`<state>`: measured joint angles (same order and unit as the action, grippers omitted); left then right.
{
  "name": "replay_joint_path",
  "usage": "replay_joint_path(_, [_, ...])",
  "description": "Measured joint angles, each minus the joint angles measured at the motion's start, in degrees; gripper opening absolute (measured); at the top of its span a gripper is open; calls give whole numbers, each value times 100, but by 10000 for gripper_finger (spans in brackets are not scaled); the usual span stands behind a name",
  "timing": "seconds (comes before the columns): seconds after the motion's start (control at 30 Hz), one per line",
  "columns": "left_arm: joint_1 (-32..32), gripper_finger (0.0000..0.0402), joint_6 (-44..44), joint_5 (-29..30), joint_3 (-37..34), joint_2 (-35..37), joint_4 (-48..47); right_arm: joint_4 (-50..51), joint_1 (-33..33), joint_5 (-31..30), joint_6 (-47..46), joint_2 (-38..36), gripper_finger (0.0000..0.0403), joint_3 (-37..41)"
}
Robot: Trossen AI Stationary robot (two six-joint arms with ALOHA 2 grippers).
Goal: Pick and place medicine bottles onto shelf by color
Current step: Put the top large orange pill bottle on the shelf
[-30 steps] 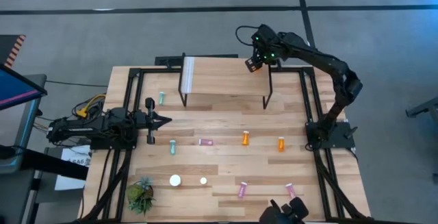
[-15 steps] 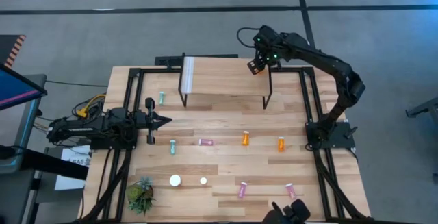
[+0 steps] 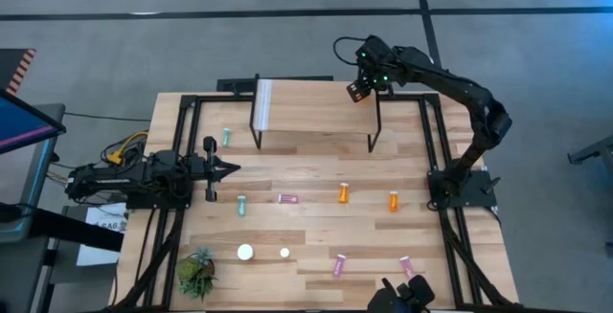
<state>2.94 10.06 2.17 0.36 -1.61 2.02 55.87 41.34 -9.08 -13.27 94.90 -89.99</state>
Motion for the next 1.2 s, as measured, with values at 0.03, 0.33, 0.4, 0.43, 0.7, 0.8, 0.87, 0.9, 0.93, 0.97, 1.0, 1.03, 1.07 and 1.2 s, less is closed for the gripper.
replay_joint_path(0.03, [-2,0,0,-2,0,0,0,-5,0,0,-4,-1,240,8])
replay_joint_path(0.33, [0,0,-2,0,0,0,0,-1,-19,0,-19,-1,240,12])
replay_joint_path(0.4, [-1,0,0,-1,0,0,0,-3,-44,0,-21,-1,240,13])
replay_joint_path(0.43, [-1,0,-2,-2,0,0,0,-7,-44,0,-21,-1,240,14])
replay_joint_path(0.7, [-1,0,-1,-2,0,0,0,-110,-48,137,-21,1,240,19])
replay_joint_path(0.8, [-2,0,0,-2,0,0,0,-108,-48,149,-21,1,240,19])
replay_joint_path(0.87, [0,0,0,0,0,0,0,-111,-48,155,-21,1,242,19])
replay_joint_path(0.9, [0,0,-2,-2,0,0,0,-111,-48,159,-21,1,244,19])
replay_joint_path(0.93, [-2,0,0,-2,0,0,0,-109,-48,163,-21,3,247,20])
replay_joint_path(0.97, [0,0,-1,-1,1,0,0,-108,-48,168,-32,5,250,23])
replay_joint_path(1.0, [-2,0,0,-2,0,1,0,-103,-48,170,-40,6,254,24])
replay_joint_path(1.03, [-2,0,0,-2,0,0,0,-84,-48,176,-47,8,257,28])
replay_joint_path(1.07, [-1,0,-2,-1,0,0,0,-68,-48,182,-64,12,260,32])
replay_joint_path(1.2, [-2,0,0,-2,0,0,0,-85,-48,184,-69,14,272,34])
